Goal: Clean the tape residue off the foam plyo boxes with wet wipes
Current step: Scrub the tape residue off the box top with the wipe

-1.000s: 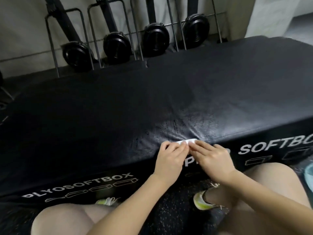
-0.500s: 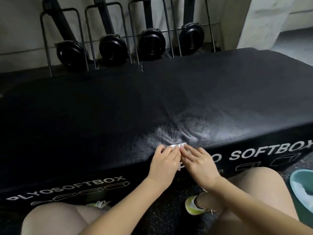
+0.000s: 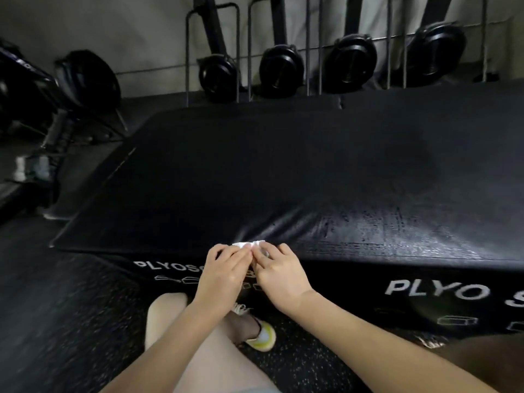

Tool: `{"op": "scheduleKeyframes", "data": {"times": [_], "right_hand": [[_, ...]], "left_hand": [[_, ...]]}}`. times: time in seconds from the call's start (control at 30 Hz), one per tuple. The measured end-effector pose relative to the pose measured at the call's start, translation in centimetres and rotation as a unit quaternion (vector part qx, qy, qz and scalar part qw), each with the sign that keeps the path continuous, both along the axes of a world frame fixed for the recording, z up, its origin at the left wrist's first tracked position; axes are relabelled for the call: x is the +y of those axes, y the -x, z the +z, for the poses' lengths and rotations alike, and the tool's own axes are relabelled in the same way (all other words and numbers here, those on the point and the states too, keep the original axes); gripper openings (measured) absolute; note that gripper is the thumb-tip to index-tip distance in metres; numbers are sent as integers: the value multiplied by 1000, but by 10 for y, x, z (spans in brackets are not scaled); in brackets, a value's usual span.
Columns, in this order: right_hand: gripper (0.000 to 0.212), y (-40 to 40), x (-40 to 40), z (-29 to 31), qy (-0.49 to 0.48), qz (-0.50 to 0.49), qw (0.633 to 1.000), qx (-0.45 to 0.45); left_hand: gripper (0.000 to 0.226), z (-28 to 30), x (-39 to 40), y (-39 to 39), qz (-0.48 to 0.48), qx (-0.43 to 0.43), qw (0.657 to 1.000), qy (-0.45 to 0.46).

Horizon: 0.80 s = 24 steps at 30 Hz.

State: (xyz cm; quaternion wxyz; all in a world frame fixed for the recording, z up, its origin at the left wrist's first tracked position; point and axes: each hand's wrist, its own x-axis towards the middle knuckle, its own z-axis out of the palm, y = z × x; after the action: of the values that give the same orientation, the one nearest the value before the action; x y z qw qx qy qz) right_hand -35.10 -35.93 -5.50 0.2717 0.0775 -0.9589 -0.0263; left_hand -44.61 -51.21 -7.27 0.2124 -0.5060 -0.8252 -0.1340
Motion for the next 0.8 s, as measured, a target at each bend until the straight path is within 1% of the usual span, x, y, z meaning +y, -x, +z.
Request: {"op": "scheduleKeyframes", "data": {"times": [0.07,0.13,0.23,0.33,0.4,0.5,0.63,0.8], "right_hand": [[24,8,-15,4,7,-9,1000,-18],[24,11,-19,4,23,-20,999,-18],[26,6,-7,4,43,-36,998,-8],[25,-14,22,2,40,-42,998,4],[23,-32,47,-4,20,-51,998,11],[13,-68,92,-12,-7,-61,997,44],[15,-123,152,-11,-15,-94,992,86],[24,-202,230,-16,-29,-161,985,52]], "left_hand": [[30,0,-13,6,22,-12,1000,4],[29,4,-14,5,28,6,1000,-3],[22,13,3,-2,1,11,999,-38],[18,8,31,-15,-34,23,998,-53],[19,3,56,-28,-55,20,996,-61],[20,0,99,-54,-96,24,992,-73],[18,6,164,-96,-150,16,985,-78],[24,15,261,-161,-200,5,979,-27]]}}
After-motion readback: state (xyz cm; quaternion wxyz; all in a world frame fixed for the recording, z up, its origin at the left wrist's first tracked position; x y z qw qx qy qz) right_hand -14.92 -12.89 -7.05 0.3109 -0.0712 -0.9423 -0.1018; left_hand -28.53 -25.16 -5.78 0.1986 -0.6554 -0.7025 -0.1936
